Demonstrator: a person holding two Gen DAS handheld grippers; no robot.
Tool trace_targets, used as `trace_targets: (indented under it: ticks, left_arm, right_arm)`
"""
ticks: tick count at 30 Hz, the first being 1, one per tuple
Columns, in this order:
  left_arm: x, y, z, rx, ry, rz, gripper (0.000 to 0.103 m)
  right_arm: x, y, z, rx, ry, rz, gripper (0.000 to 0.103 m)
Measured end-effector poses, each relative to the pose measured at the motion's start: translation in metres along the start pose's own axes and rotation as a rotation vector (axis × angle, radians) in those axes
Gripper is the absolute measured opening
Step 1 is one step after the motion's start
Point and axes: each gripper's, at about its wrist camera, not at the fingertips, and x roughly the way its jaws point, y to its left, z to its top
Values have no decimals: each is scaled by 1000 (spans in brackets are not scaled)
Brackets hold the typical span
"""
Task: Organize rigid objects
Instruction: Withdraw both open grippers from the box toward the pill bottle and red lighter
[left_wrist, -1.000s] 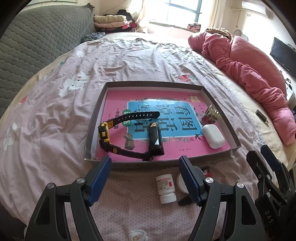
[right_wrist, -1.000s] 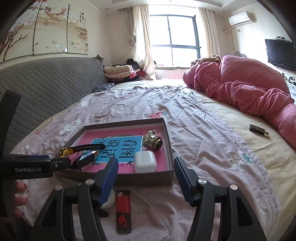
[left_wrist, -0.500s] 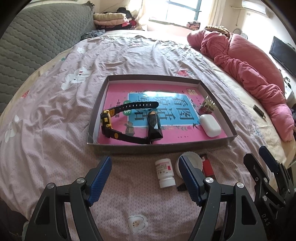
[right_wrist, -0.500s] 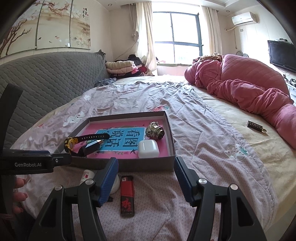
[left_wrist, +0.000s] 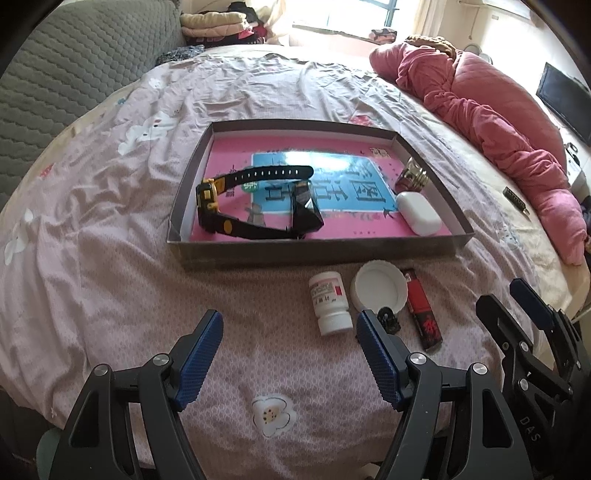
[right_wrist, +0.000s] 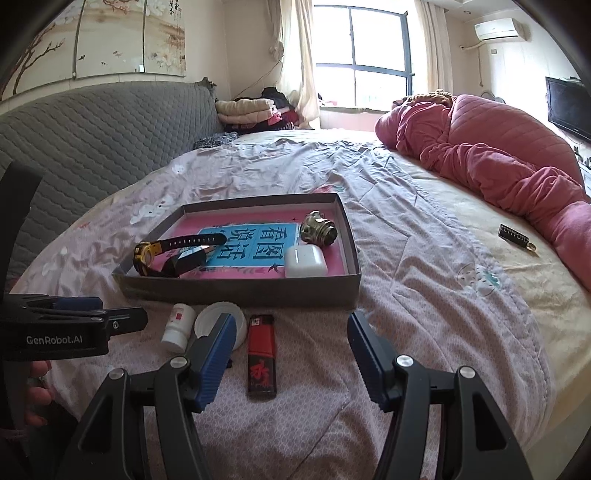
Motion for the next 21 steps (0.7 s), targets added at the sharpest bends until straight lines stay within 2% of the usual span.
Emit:
trace_targets:
  ticks: [11, 21]
  left_arm:
    - [15, -11, -11, 23, 52, -9, 76]
    - [33, -15, -10, 22, 89, -3, 76]
  right_arm:
    - [23, 9, -13, -30, 129, 18, 62]
    - [40, 14, -21, -40, 200, 26, 62]
